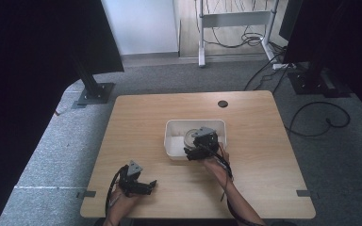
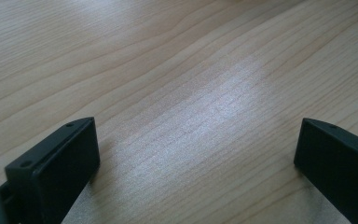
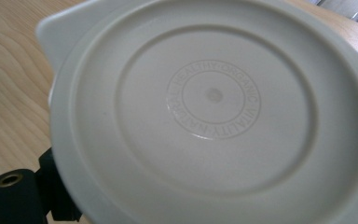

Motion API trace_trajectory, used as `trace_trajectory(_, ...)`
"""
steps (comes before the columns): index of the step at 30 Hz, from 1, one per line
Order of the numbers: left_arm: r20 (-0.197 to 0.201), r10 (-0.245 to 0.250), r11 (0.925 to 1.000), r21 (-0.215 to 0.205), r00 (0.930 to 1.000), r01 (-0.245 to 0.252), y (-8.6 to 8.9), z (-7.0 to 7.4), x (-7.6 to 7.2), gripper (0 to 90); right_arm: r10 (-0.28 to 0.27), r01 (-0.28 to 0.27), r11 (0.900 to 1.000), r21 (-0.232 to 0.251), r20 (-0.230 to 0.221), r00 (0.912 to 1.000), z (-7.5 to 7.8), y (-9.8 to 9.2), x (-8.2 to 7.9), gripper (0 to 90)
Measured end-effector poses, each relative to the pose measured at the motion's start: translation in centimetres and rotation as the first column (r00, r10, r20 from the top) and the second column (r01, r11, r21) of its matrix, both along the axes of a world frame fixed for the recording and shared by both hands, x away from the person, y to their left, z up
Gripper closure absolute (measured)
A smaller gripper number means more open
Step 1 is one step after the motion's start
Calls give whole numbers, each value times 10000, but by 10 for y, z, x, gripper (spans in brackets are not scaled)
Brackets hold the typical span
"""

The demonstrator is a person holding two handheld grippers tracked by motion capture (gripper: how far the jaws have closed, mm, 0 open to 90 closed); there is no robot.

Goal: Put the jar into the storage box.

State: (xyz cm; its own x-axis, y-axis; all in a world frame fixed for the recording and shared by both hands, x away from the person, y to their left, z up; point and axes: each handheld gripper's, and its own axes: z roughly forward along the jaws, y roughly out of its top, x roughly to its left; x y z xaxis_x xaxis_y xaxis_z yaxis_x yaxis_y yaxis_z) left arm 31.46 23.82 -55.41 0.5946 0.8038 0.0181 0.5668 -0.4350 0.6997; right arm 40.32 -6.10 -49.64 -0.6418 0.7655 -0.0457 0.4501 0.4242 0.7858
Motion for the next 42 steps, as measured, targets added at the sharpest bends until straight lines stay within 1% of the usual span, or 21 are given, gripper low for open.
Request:
trace_trajectory(8, 3, -25, 10000, -3, 10000, 25, 0, 0, 0, 0, -110, 105, 9994, -320, -167, 9998, -14, 6, 9, 95)
trace_trajectory(16, 2, -21, 10000, -4, 10000, 21, 0, 0, 0, 0, -183, 169, 9987, -481, -292, 9994, -20, 11, 15, 95)
trace_trajectory(24, 2, -25, 10000, -2, 10000, 25, 0, 0, 0, 0, -343, 307, 9984, -473, -773, 9964, -28, 11, 21, 94)
trace_trajectory(25, 2, -20, 10000, -7, 10000, 20, 0, 0, 0, 0, -388, 366, 9989, -278, -837, 9957, -28, 10, 21, 94)
trace_trajectory(27, 3, -23, 10000, -8, 10000, 23, 0, 0, 0, 0, -433, 419, 9990, -166, -960, 9944, -29, 9, 22, 93)
trace_trajectory(37, 4, -26, 10000, -5, 10000, 26, 0, 0, 0, 0, -422, 405, 9990, -169, -1143, 9925, -28, 9, 24, 89)
trace_trajectory(39, 4, -24, 10000, -5, 10000, 24, 0, 0, 0, 0, -398, 404, 9992, 21, -1226, 9917, -27, 7, 24, 67)
trace_trajectory(40, 4, -24, 10000, -7, 10000, 24, 0, 0, 0, 0, -354, 382, 9991, 189, -1320, 9906, -27, 6, 25, 50)
trace_trajectory(42, 4, -25, 10000, -4, 10000, 25, 0, 0, 0, 0, -270, 305, 9993, 228, -1379, 9901, -25, 6, 24, 33)
